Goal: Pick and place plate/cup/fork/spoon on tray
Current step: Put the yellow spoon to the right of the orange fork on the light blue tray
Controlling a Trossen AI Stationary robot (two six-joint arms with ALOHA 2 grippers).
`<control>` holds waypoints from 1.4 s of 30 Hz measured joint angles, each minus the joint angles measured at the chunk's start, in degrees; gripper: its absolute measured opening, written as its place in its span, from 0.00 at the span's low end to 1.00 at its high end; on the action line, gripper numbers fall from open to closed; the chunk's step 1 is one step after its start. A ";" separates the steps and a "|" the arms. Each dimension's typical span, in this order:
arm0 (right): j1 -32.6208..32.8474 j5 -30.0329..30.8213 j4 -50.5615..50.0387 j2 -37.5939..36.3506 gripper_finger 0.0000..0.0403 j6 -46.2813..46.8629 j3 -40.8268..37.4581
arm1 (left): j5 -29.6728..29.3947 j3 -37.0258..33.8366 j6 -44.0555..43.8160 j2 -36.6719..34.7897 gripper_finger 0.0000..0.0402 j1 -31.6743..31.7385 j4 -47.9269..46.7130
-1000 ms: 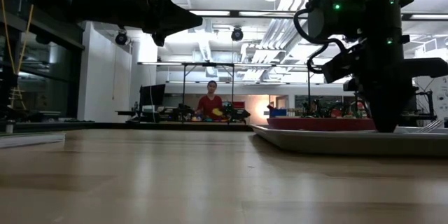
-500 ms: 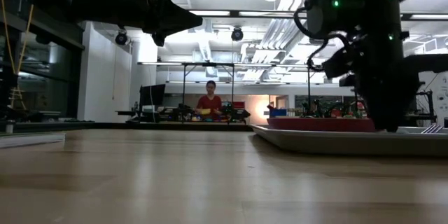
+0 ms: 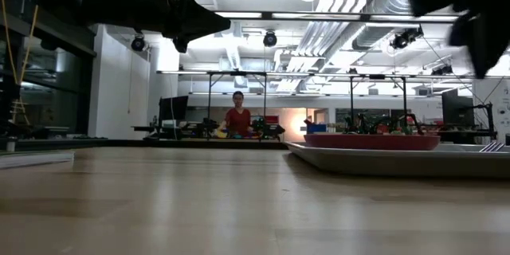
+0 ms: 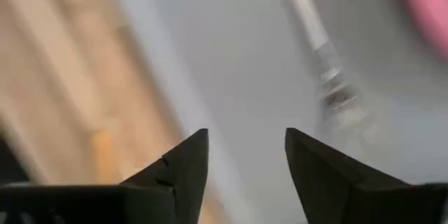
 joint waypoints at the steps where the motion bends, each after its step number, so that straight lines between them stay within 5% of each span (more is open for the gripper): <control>1: 2.88 -0.41 0.67 -0.62 0.47 4.60 0.00 | 0.00 0.00 -0.04 0.00 0.00 0.00 0.00; 12: 31.03 -1.46 22.85 6.85 0.52 47.12 0.00 | 0.00 0.00 -0.43 0.02 0.00 0.00 0.26; 16: 35.48 -8.33 23.96 13.40 0.52 54.48 0.00 | -0.13 0.00 0.12 0.02 0.00 0.00 1.01; 19: 36.62 -13.23 23.40 17.31 0.52 54.54 0.00 | -0.15 0.04 0.15 0.02 0.00 0.00 1.95; 42: 35.56 -11.91 27.17 28.27 0.52 50.15 0.00 | -0.20 0.04 0.15 0.02 0.00 0.00 1.73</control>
